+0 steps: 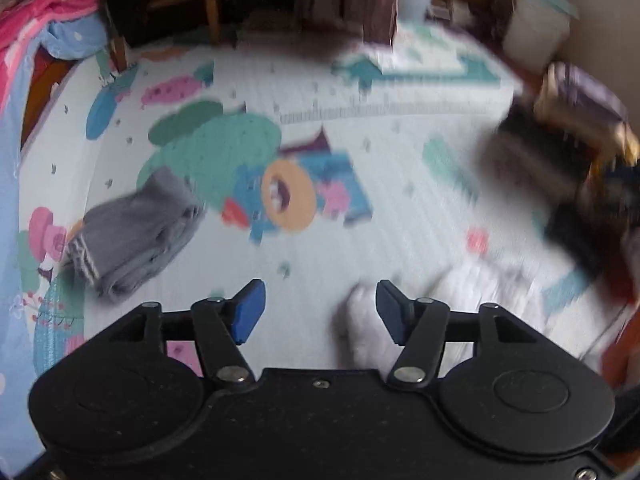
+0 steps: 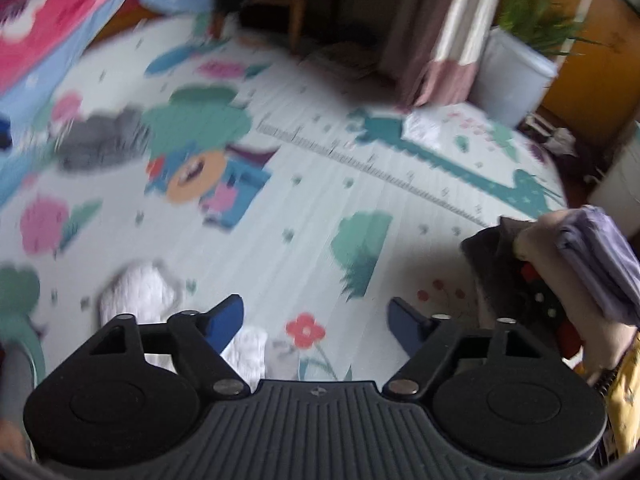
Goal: Fold clothes
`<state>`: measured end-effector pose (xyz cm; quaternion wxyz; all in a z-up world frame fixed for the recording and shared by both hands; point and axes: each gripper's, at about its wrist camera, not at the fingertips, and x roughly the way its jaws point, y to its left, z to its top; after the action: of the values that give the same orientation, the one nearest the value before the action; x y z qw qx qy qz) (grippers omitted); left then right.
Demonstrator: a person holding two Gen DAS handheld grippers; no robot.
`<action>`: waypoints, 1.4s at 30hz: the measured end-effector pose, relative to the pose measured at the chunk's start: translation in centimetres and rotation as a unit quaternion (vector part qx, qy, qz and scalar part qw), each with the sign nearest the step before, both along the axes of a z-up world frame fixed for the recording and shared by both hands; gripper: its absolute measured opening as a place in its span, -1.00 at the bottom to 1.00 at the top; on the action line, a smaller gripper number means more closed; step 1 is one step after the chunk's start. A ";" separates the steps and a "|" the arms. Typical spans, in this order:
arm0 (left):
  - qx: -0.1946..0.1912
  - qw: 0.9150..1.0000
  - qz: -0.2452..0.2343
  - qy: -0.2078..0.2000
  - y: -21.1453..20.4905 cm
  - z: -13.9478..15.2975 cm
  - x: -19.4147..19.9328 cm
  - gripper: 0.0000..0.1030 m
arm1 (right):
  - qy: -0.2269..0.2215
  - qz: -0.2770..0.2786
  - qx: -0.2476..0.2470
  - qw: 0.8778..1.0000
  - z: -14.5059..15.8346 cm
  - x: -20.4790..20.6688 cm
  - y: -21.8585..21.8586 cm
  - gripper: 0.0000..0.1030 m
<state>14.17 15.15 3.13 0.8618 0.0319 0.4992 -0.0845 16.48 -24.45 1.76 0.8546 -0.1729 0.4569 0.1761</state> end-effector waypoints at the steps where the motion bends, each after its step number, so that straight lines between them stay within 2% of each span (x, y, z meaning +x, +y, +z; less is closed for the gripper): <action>1: 0.011 1.000 -0.003 0.018 -0.3 -1.4 -0.2 0.19 | 0.011 0.006 -0.007 1.000 -0.8 0.1 0.2 0.33; 3: 0.032 0.998 -0.008 0.055 -1.1 -4.2 -0.7 0.19 | 0.026 0.021 -0.024 0.999 -2.2 0.1 0.6 0.33; 5: 0.052 0.993 -0.039 0.097 -2.6 -6.9 -1.5 0.19 | 0.042 0.032 -0.037 0.998 -3.6 0.5 0.9 0.33; 8: 0.089 0.980 -0.108 0.138 -5.6 -10.4 -2.9 0.20 | 0.058 0.044 -0.064 0.995 -5.9 1.2 1.3 0.34; 10: 0.084 0.976 -0.130 0.153 -6.7 -11.8 -3.4 0.23 | 0.072 0.055 -0.074 0.993 -7.4 1.5 1.4 0.35; 14: 0.053 0.976 -0.149 0.153 -7.8 -13.4 -3.6 0.31 | 0.106 0.093 -0.081 0.987 -10.3 1.4 2.0 0.35; 17: 0.015 0.978 -0.133 0.161 -7.5 -14.5 -3.0 0.33 | 0.129 0.122 -0.079 0.981 -12.0 1.0 2.5 0.35; 21: -0.014 0.980 -0.114 0.164 -6.9 -16.0 -2.0 0.34 | 0.145 0.143 -0.077 0.976 -13.6 1.4 2.8 0.35; 26: 0.002 0.977 -0.122 0.176 -6.9 -18.0 -0.7 0.34 | 0.151 0.167 -0.067 0.972 -15.1 2.8 2.2 0.34; 31: 0.015 0.977 -0.112 0.183 -5.9 -19.6 1.8 0.34 | 0.139 0.175 -0.061 0.973 -16.8 4.5 0.9 0.18; 35: 0.006 0.982 -0.093 0.165 -4.8 -19.9 4.2 0.34 | 0.138 0.172 -0.055 0.974 -18.6 5.5 0.1 0.15; 39: -0.017 0.987 -0.066 0.148 -4.1 -20.4 6.4 0.34 | 0.156 0.171 -0.047 0.972 -20.8 5.8 -0.2 0.11; 42: -0.042 0.987 -0.051 0.144 -4.2 -20.9 7.8 0.34 | 0.177 0.151 -0.022 0.972 -22.4 6.3 -0.5 0.11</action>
<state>21.96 10.93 -17.79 0.7763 0.0092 0.6114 -0.1530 22.80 -24.97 -20.65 0.7197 -0.2243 0.5735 0.3207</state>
